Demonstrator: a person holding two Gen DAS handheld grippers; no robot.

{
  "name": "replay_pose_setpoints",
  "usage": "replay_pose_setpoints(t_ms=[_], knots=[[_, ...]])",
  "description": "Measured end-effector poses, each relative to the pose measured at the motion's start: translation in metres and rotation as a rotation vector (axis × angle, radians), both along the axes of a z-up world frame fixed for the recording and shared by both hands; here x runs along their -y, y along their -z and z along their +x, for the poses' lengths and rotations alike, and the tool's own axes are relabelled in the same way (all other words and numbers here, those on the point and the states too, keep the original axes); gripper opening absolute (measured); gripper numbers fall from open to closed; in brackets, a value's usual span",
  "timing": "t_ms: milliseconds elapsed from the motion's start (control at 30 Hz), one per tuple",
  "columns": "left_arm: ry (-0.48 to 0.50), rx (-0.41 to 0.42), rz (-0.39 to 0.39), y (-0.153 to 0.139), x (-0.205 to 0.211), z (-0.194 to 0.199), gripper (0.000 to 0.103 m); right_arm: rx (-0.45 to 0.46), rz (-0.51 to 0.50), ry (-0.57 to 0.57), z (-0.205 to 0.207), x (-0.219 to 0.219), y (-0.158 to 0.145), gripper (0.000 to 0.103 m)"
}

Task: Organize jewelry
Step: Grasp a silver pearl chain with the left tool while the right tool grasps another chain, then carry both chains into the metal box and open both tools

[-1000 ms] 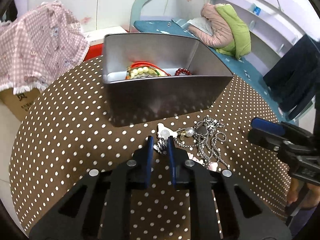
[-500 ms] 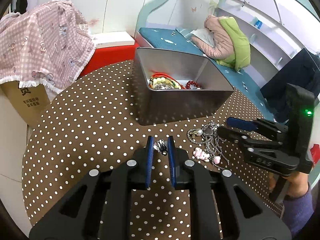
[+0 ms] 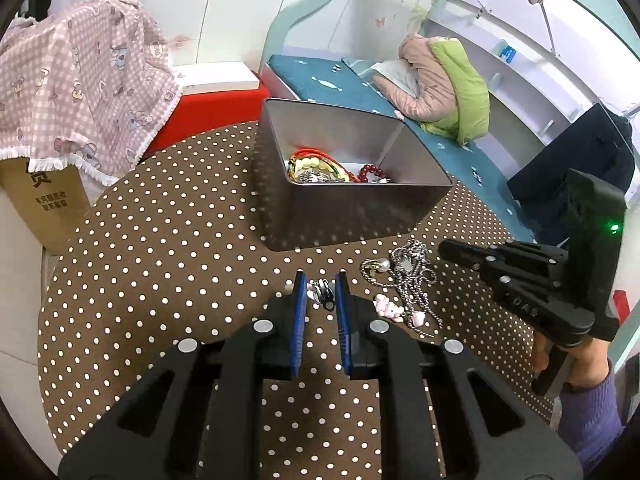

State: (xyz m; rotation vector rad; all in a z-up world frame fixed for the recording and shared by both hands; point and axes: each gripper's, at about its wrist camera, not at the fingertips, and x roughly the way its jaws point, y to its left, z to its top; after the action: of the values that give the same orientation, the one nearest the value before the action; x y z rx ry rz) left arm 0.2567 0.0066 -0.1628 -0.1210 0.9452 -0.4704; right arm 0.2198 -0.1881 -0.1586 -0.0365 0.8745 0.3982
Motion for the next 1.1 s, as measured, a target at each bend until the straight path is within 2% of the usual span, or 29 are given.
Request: replay_pose_setpoints(t_ms=[100,200,267,333,600,700,733,1100], knots=[[-0.002,0.001,-0.006,-0.002,0.002,-0.001,0.014,0.018,0.006,0.002,-0.005,0.004,-0.01,0.0],[0.0,-0.003,-0.014,-0.004,0.002,-0.001,0.014,-0.009,0.007,-0.03,-0.003,0.002,-0.012,0.001],[0.003,-0.005,-0.018,-0.004,0.002,-0.002,0.014,-0.006,-0.002,-0.011,0.001,0.001,-0.007,0.022],[0.007,-0.004,-0.016,-0.005,0.003,-0.003,0.014,-0.02,0.006,0.001,0.006,-0.001,0.0,0.025],[0.014,-0.014,-0.015,-0.002,0.005,-0.002,0.014,-0.043,-0.004,-0.011,0.014,-0.014,0.016,0.025],[0.018,-0.019,-0.019,0.0,0.007,-0.001,0.014,-0.029,-0.022,-0.009,0.016,-0.016,0.017,0.013],[0.019,-0.019,-0.018,0.0,0.007,-0.001,0.014,-0.028,-0.018,-0.009,0.016,-0.015,0.017,0.011],[0.035,-0.018,-0.045,-0.005,0.01,0.0,0.014,0.009,0.052,0.017,0.002,0.007,-0.008,0.009]])
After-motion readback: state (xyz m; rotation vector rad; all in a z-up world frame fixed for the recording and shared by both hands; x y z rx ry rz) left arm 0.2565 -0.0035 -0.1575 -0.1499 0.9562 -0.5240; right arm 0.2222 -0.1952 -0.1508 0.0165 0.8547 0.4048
